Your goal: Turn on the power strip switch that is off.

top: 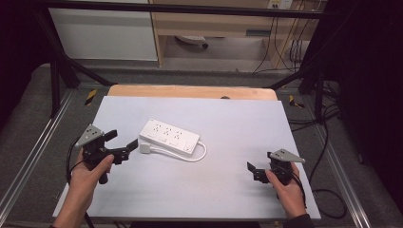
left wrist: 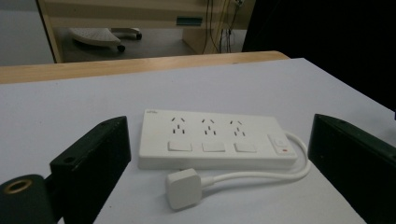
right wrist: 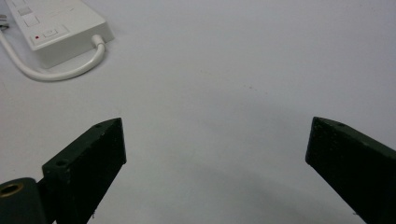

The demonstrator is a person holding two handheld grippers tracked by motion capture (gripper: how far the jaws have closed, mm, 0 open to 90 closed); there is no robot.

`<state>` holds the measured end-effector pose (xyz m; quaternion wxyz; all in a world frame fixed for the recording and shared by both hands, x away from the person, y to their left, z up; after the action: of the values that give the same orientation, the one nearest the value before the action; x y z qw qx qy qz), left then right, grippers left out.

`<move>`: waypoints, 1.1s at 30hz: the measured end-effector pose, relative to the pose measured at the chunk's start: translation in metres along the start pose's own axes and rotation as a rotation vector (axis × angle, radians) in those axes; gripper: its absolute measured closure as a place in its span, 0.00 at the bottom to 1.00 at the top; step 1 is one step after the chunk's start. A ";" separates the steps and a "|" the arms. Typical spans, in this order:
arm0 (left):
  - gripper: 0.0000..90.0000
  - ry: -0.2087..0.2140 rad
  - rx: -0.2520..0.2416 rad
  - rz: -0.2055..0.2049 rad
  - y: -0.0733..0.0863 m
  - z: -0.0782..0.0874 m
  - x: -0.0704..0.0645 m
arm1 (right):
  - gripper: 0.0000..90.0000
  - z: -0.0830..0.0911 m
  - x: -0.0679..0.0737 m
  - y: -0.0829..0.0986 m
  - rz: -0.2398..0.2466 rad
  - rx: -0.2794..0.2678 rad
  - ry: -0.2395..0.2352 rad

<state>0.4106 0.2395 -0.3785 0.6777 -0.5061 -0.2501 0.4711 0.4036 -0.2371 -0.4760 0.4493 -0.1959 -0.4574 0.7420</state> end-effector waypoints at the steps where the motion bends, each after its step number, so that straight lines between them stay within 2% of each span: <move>1: 0.07 0.002 -0.001 0.001 -0.001 -0.001 -0.001 | 0.06 0.000 0.000 0.000 0.002 0.002 0.002; 7: 0.07 0.010 -0.004 -0.005 -0.008 -0.010 -0.006 | 0.06 0.000 0.000 0.000 0.002 0.000 0.002; 15: 0.13 0.003 0.019 -0.014 -0.006 -0.029 -0.015 | 0.07 0.000 -0.001 0.000 0.004 0.001 0.006; 19: 0.18 0.005 0.022 -0.036 -0.008 -0.035 -0.019 | 0.07 0.001 -0.003 0.000 0.002 -0.001 0.018; 22: 0.26 0.014 0.045 -0.038 -0.007 -0.045 -0.022 | 0.07 0.002 -0.004 0.000 -0.007 -0.001 0.022; 30: 0.36 0.030 0.093 -0.019 -0.004 -0.059 -0.025 | 0.07 0.002 -0.003 0.000 -0.001 0.004 0.016; 33: 0.38 0.014 0.109 -0.029 -0.002 -0.065 -0.025 | 0.07 0.003 -0.003 0.000 0.006 0.010 0.018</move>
<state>0.4531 0.1877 -0.3966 0.7127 -0.4681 -0.2268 0.4706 0.4031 -0.2410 -0.4754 0.4519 -0.2020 -0.4491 0.7438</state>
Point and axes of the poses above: each handheld gripper's, and its own axes: z roughly backward along the jaws, y roughly out of its underside, x roughly to its left, the point moved 6 cm from there along -z, roughly forward along the jaws, and after that the axes turned 5 degrees about -y, right-handed, at the moved point
